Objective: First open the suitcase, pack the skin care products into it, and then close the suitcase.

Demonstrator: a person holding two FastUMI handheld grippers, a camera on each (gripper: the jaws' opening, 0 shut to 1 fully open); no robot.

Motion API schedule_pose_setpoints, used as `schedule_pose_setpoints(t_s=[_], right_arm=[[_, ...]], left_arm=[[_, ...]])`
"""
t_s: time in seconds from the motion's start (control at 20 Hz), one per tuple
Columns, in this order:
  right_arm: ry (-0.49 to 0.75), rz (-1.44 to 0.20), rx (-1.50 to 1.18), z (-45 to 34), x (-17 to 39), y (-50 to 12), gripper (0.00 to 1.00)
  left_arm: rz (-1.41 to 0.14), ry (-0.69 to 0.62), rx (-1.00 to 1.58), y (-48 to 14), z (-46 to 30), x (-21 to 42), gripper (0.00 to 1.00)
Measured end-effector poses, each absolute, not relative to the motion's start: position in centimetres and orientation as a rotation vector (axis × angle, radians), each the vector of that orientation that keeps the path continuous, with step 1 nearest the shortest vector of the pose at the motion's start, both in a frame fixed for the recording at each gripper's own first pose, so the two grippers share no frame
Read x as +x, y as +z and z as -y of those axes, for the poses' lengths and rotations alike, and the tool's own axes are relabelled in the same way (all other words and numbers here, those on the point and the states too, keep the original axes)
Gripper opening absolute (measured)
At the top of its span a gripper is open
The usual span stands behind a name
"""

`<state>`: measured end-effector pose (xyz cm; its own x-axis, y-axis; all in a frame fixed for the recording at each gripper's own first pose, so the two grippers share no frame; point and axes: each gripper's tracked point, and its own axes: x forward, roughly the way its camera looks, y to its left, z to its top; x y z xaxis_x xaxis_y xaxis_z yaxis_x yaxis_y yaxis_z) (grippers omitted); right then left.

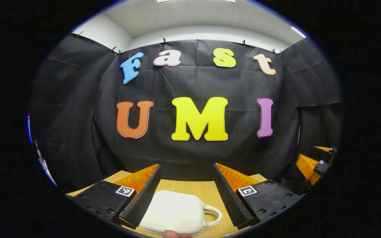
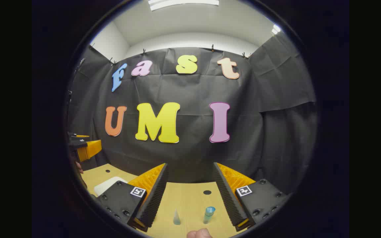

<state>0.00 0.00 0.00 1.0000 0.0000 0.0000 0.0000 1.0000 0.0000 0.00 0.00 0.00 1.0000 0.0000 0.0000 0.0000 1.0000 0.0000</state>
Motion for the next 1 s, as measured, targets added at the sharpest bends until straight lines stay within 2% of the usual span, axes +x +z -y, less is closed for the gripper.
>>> schedule_pose_setpoints(t_s=[1.0], right_arm=[[-0.021, -0.044, -0.015, 1.5, 0.6, -2.0, 0.81]], left_arm=[[-0.064, -0.038, 0.030, -2.7, 1.8, 0.6, 0.98]])
